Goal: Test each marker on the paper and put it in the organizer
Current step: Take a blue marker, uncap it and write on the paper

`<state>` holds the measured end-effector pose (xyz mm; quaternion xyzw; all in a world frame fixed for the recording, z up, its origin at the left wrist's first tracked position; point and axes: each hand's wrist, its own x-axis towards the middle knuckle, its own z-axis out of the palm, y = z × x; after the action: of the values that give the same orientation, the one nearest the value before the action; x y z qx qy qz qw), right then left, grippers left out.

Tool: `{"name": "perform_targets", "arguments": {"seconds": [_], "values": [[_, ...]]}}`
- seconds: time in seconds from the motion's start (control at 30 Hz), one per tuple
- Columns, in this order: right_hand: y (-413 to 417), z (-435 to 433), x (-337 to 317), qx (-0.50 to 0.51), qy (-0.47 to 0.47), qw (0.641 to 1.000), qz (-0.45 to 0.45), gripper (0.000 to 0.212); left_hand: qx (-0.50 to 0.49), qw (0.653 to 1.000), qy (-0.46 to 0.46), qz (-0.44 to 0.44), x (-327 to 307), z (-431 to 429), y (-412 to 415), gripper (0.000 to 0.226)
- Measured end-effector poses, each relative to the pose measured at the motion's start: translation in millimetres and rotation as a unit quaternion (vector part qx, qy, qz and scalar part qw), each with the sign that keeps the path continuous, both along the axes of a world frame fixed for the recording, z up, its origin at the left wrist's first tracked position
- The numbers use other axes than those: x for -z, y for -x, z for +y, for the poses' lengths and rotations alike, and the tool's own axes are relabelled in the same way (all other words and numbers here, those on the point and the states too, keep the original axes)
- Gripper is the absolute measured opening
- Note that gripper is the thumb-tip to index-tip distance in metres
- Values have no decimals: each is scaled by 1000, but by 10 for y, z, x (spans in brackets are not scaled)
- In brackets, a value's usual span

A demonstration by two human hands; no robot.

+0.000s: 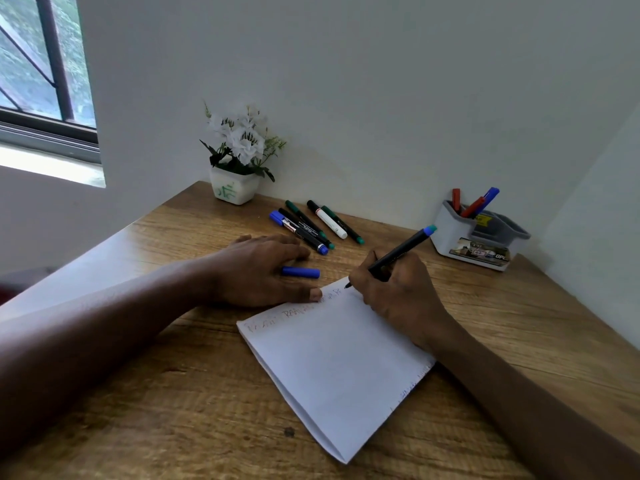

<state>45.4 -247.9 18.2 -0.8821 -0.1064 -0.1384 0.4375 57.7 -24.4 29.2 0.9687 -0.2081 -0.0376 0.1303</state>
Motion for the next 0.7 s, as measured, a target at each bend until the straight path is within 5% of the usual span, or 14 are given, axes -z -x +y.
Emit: {"name": "perform_targets", "arguments": {"seconds": [0.7], "values": [[39, 22, -53, -7, 15, 1000, 0, 20, 3, 1000, 1, -3, -16, -18, 5, 87]]}}
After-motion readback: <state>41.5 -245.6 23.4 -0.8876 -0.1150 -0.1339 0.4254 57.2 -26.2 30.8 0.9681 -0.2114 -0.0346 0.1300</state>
